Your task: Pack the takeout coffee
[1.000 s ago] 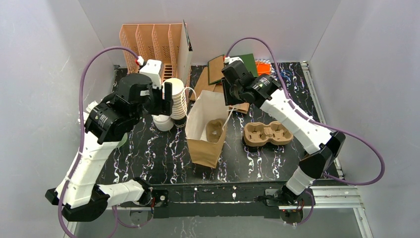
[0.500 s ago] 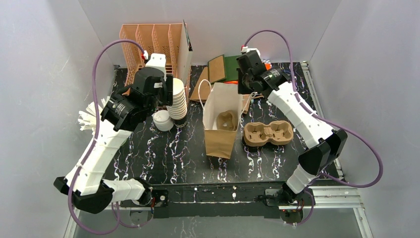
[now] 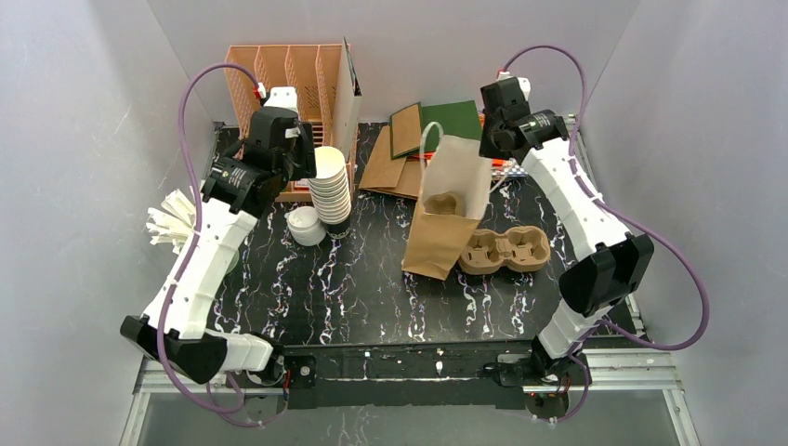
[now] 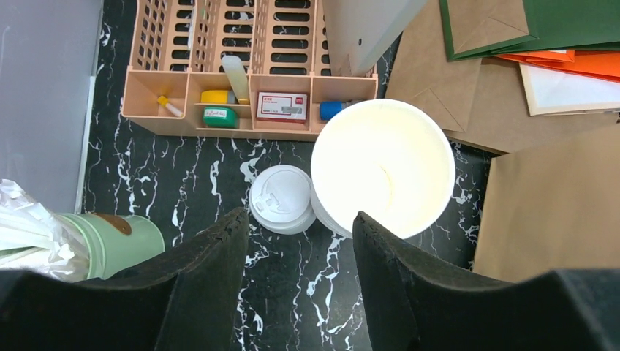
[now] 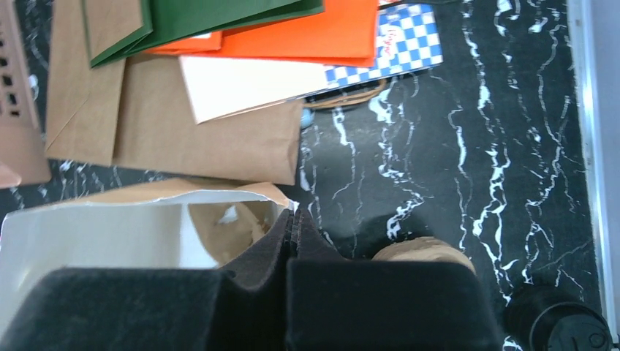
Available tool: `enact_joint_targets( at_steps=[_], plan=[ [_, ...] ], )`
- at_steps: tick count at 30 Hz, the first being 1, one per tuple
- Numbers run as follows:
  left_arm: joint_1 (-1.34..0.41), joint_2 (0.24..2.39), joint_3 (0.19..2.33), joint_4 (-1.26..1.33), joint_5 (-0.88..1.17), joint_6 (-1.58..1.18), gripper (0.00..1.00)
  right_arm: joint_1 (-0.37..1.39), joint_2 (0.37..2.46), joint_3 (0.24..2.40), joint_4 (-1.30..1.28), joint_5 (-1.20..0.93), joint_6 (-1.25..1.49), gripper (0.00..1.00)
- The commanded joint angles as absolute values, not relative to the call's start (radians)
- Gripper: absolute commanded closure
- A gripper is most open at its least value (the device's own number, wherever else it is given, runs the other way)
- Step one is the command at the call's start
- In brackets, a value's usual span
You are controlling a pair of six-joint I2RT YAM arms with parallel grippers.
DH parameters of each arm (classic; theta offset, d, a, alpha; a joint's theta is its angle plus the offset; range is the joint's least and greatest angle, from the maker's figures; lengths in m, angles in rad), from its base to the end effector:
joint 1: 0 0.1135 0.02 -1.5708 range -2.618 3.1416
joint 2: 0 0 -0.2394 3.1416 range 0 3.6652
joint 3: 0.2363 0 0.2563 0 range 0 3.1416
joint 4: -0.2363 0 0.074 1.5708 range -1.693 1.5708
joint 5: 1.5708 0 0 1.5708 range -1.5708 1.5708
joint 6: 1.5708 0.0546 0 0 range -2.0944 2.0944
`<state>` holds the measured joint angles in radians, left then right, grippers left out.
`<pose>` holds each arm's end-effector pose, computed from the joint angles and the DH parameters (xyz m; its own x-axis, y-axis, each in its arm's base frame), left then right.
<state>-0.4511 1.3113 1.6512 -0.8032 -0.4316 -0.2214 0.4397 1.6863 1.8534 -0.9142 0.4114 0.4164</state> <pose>0.2656 -0.1033 0.4293 -0.4054 -0.0252 -0.9138 -0.0306 0.9994 -0.0141 0.3480 0.1396 0.3676 -0.6128 0.1214 -0.7809 0.1347 0.9897 0.0482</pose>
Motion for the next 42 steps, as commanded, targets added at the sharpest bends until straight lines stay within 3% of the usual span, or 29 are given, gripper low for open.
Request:
enact_joint_targets(
  at_steps=[1,8,13,19,23,26,29,30,31,32,37,42],
  plan=[
    [-0.411,1.312,1.636,-0.772,-0.358,-0.235,0.48,0.38,1.678,1.904,-0.882,0.478,0.42,0.96],
    [-0.383,1.329,1.629,-0.758,-0.324,-0.227,0.48,0.337,1.624,1.882,-0.876,0.515,0.418,0.97],
    [-0.379,1.327,1.624,-0.744,-0.304,-0.225,0.48,0.336,1.551,1.807,-0.866,0.436,0.431,0.97],
    [-0.379,1.321,1.617,-0.741,-0.26,-0.231,0.49,0.359,1.499,1.743,-0.873,0.176,0.448,0.99],
    [-0.379,1.304,1.615,-0.748,-0.196,-0.24,0.5,0.381,1.459,1.686,-0.872,0.186,0.472,0.97],
    [-0.379,1.284,1.617,-0.753,-0.123,-0.244,0.49,0.381,1.444,1.68,-0.882,0.257,0.485,0.87],
    [-0.379,1.276,1.634,-0.784,-0.144,-0.245,0.47,0.381,1.437,1.679,-0.886,0.335,0.505,0.69],
    [-0.379,1.277,1.639,-0.793,-0.162,-0.241,0.46,0.381,1.431,1.676,-0.879,0.36,0.513,0.61],
    [-0.379,1.28,1.643,-0.801,-0.182,-0.236,0.45,0.382,1.427,1.671,-0.867,0.372,0.512,0.4],
    [-0.379,1.283,1.647,-0.81,-0.198,-0.231,0.44,0.381,1.424,1.67,-0.859,0.374,0.506,0.27],
    [-0.377,1.287,1.64,-0.805,-0.264,-0.222,0.44,0.381,1.428,1.754,-0.85,0.359,0.422,0.2],
    [-0.376,1.305,1.627,-0.782,-0.322,-0.226,0.53,0.381,1.429,1.904,-0.849,0.279,0.333,0.2]
  ],
)
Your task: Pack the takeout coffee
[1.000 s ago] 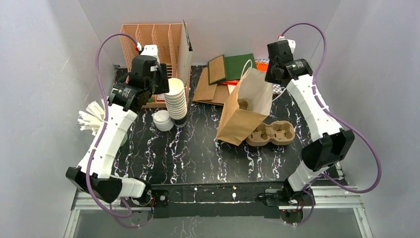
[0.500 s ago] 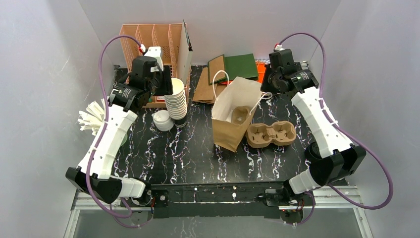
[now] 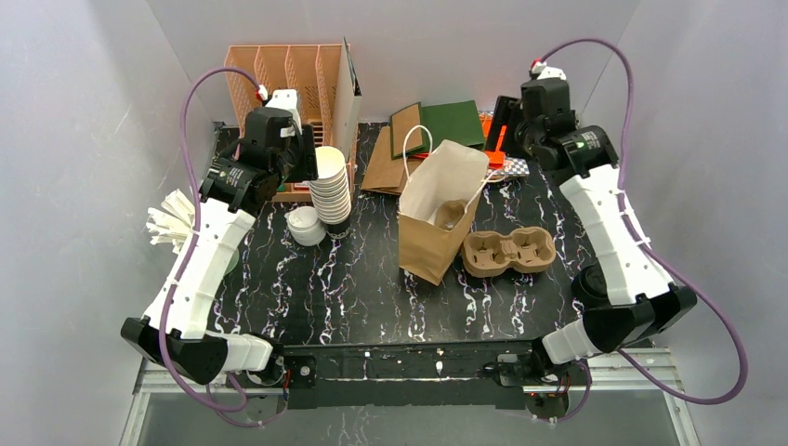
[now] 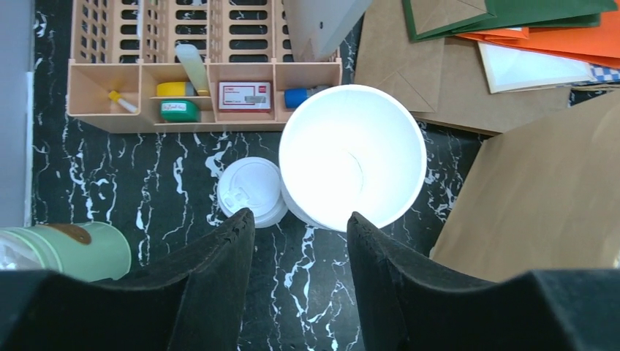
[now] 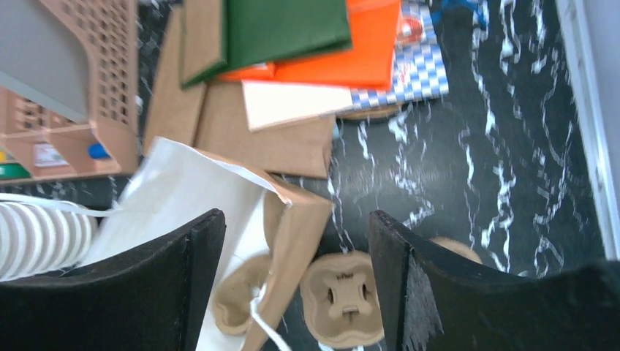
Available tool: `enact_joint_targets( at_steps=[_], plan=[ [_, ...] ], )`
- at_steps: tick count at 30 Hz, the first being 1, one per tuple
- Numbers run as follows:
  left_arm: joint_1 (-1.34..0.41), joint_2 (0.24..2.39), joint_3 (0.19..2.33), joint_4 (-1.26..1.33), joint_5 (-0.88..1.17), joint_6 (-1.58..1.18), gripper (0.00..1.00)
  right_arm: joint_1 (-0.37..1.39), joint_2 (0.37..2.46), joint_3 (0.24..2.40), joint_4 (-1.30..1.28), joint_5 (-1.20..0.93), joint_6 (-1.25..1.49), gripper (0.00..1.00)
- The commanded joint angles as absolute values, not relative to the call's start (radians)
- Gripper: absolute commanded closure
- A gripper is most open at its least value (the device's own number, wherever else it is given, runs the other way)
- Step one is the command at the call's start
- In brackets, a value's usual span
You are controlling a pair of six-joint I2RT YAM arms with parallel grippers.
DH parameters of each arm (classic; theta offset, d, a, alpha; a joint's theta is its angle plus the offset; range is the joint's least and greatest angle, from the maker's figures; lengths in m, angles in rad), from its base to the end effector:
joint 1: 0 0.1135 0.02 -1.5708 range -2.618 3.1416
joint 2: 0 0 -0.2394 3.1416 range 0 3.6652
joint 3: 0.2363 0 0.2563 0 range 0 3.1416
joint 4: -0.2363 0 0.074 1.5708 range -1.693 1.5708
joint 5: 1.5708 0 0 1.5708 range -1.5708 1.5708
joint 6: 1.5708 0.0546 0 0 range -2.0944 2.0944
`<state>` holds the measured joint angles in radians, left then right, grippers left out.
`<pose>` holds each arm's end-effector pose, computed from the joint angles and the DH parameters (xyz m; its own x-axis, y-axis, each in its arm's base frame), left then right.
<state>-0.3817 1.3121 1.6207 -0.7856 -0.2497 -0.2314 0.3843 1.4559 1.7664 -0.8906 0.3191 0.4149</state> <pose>0.2748 -0.0958 0.4195 -0.4508 -0.0585 -0.8907 0.0553 0.9941 -0.0933 0.3001 0.1029 0.4156 -0.5105 0.2064 -0.8348 0.1017 0.9784 0.1798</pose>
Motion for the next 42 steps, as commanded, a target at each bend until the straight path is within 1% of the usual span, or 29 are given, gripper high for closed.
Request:
enact_joint_targets(
  at_steps=[1,4,7,10,12,14,20,24,27,32,34,37,40,42],
  plan=[
    [-0.375,1.309,1.622,-0.776,-0.323,-0.226,0.55,0.382,1.43,1.936,-0.852,0.261,0.323,0.21],
    [-0.372,1.325,1.614,-0.764,-0.314,-0.227,0.56,0.381,1.441,2.002,-0.87,0.22,0.304,0.22],
    [-0.37,1.342,1.607,-0.754,-0.297,-0.232,0.58,0.38,1.455,2.048,-0.883,0.099,0.269,0.25],
    [-0.369,1.355,1.6,-0.741,-0.283,-0.235,0.61,0.385,1.486,2.099,-0.901,-0.052,0.244,0.3],
    [-0.368,1.365,1.604,-0.738,-0.276,-0.237,0.64,0.404,1.504,2.119,-0.897,-0.1,0.234,0.34],
    [-0.368,1.374,1.607,-0.737,-0.267,-0.24,0.65,0.45,1.521,2.126,-0.878,-0.133,0.221,0.37],
    [-0.367,1.393,1.62,-0.748,-0.286,-0.244,0.67,0.659,1.602,2.19,-0.828,-0.101,0.179,0.42],
    [-0.366,1.38,1.629,-0.762,-0.334,-0.248,0.66,0.79,1.66,2.189,-0.761,-0.12,0.108,0.48],
    [-0.335,1.347,1.618,-0.756,-0.346,-0.246,0.69,0.842,1.69,2.158,-0.692,-0.135,0.055,0.55],
    [-0.19,1.284,1.544,-0.722,-0.213,-0.263,0.73,0.907,1.786,2.203,-0.652,-0.174,0.002,0.64],
    [-0.13,1.264,1.505,-0.7,-0.137,-0.28,0.74,0.944,1.824,2.207,-0.627,-0.179,-0.054,0.64],
    [-0.065,1.229,1.433,-0.653,-0.053,-0.326,0.74,0.986,1.866,2.2,-0.573,-0.121,-0.091,0.62],
    [-0.019,1.196,1.358,-0.591,0.051,-0.384,0.72,1.003,1.886,2.159,-0.481,-0.067,-0.117,0.63],
    [-0.002,1.18,1.315,-0.541,0.134,-0.421,0.7,1.005,1.885,2.121,-0.428,-0.065,-0.151,0.61]
  ],
)
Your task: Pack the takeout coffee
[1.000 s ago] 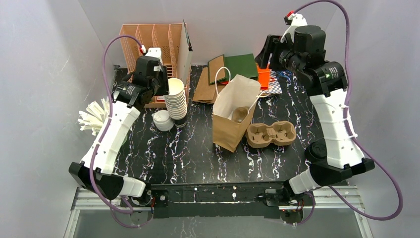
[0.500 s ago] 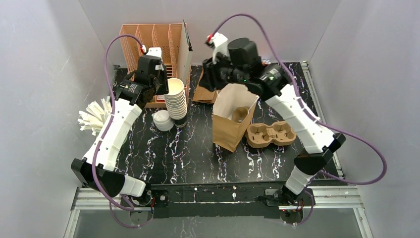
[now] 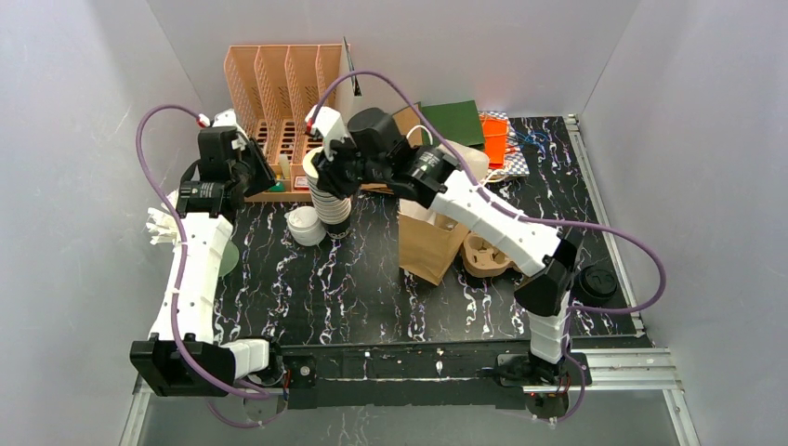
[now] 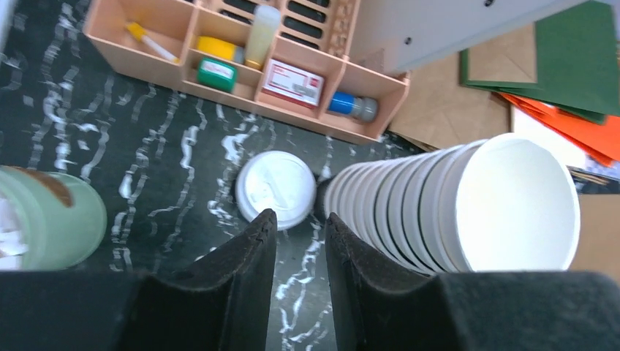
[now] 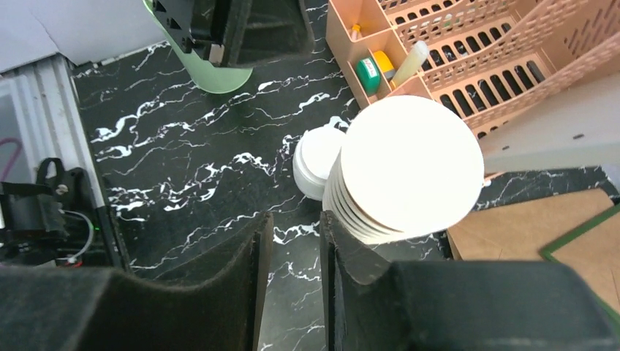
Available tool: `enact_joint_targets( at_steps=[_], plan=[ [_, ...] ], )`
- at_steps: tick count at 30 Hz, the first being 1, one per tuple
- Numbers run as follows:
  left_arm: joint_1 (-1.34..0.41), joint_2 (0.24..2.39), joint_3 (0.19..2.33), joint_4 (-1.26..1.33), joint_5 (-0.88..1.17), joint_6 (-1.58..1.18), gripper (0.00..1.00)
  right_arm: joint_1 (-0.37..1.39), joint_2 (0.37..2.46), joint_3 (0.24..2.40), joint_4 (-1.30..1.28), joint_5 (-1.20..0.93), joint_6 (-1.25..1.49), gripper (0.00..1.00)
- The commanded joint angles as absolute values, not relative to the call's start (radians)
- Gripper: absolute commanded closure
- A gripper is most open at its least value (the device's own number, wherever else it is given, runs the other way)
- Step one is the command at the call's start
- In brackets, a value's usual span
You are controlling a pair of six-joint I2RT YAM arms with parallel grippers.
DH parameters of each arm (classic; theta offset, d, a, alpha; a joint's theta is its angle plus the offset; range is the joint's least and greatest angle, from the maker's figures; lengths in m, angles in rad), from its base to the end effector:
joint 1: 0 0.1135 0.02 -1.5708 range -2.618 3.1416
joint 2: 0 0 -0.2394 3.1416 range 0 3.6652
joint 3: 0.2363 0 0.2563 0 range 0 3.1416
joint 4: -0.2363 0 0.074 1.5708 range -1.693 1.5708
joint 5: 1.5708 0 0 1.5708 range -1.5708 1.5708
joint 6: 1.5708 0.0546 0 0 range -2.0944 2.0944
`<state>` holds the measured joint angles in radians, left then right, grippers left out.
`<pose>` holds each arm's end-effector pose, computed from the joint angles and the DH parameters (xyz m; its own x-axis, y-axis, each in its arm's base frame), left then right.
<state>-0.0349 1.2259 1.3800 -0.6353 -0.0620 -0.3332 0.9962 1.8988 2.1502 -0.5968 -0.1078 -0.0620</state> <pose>0.2899 -0.0067 0.3769 -0.4306 -0.3116 -0.8471 -0.1702 0.9497 -0.2628 0.2365 0.3761 0.4168 -0.1285 -0.3119 -0.9414 -0.8992 0.4369 -0.0219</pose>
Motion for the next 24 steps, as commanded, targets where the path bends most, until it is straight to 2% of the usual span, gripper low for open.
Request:
enact_joint_targets(
  at_steps=[1,11,16,21,24],
  plan=[
    [0.024,1.175,1.297,-0.528,0.166,-0.438,0.69,1.004,1.889,2.11,-0.412,-0.073,-0.168,0.61],
    [0.075,1.142,1.181,-0.393,0.318,-0.541,0.67,1.005,2.01,2.234,-0.467,-0.072,-0.248,0.57],
    [0.078,1.128,1.155,-0.356,0.346,-0.576,0.62,1.005,2.045,2.252,-0.471,-0.057,-0.261,0.59],
    [0.08,1.125,1.151,-0.345,0.368,-0.593,0.6,1.006,2.063,2.252,-0.462,-0.046,-0.265,0.68],
    [0.081,1.121,1.137,-0.327,0.384,-0.603,0.6,1.006,2.063,2.248,-0.454,-0.045,-0.262,0.8]
  ],
)
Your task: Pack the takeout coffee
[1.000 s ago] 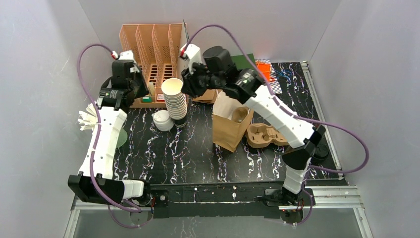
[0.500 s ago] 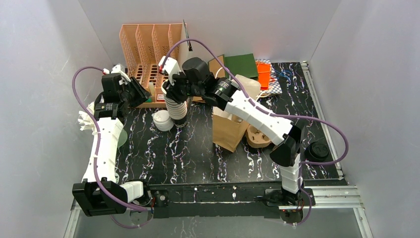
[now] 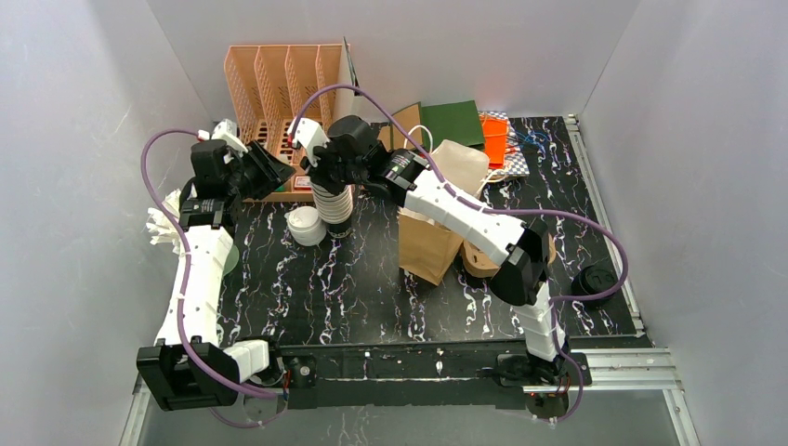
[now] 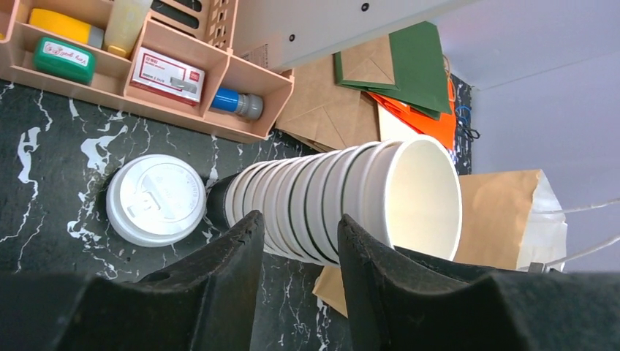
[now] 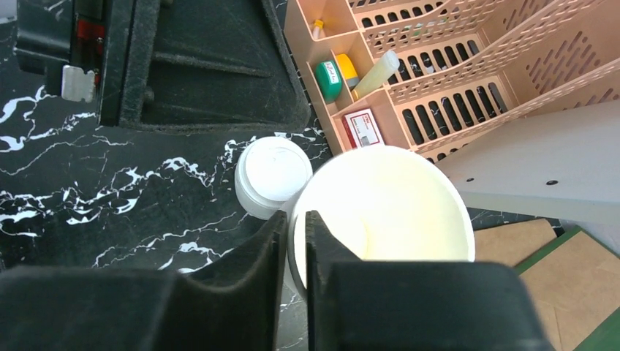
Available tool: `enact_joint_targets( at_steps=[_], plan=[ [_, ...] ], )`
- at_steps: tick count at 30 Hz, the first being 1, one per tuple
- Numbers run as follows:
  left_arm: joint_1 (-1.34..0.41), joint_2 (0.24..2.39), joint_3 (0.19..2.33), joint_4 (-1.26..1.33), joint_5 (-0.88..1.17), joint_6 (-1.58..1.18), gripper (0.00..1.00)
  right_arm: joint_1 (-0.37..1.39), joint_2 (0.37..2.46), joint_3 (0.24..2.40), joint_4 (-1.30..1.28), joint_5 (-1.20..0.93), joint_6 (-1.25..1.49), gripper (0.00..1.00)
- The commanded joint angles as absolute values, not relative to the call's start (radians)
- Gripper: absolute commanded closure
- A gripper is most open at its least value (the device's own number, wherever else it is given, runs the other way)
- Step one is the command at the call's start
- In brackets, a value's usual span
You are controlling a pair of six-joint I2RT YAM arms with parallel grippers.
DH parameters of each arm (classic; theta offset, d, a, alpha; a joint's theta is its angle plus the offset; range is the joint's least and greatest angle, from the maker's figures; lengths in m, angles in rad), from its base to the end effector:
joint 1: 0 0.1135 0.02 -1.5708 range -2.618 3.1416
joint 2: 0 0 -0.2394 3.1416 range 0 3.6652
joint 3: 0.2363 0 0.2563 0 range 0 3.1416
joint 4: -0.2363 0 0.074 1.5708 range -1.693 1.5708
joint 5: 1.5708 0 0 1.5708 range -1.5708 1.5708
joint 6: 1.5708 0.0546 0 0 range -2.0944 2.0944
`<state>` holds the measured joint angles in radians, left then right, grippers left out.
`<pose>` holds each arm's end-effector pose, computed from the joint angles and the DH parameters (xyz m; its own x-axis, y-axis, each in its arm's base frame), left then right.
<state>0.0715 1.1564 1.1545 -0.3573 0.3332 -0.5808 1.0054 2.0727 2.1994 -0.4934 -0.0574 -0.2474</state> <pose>0.2910 0.0029 0.3480 -0.4237 -0.5502 -0.7196 0.0065 0.7925 -0.6098 0.2624 0.4194 0.3683 0.0272 -0.4134 -0.9101 -0.8922 0.4006 -0.2087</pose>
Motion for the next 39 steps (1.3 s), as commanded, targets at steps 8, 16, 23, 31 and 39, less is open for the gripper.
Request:
enact_joint_targets(
  at_steps=[8,16,23,31,39],
  plan=[
    [0.081,1.148,1.105,-0.249,0.46,-0.659,0.58,1.01,2.034,2.225,-0.419,-0.046,-0.261,0.91],
    [0.081,1.173,1.079,-0.18,0.533,-0.723,0.57,1.012,2.031,2.224,-0.419,-0.037,-0.262,0.74],
    [0.081,1.192,1.073,-0.179,0.543,-0.724,0.62,1.014,2.032,2.231,-0.413,-0.034,-0.259,0.97],
    [0.081,1.205,1.053,-0.16,0.55,-0.728,0.61,1.014,2.04,2.249,-0.411,-0.03,-0.258,0.99],
    [0.081,1.222,1.038,-0.16,0.547,-0.712,0.61,1.021,2.036,2.264,-0.407,-0.021,-0.261,0.99]
  ],
)
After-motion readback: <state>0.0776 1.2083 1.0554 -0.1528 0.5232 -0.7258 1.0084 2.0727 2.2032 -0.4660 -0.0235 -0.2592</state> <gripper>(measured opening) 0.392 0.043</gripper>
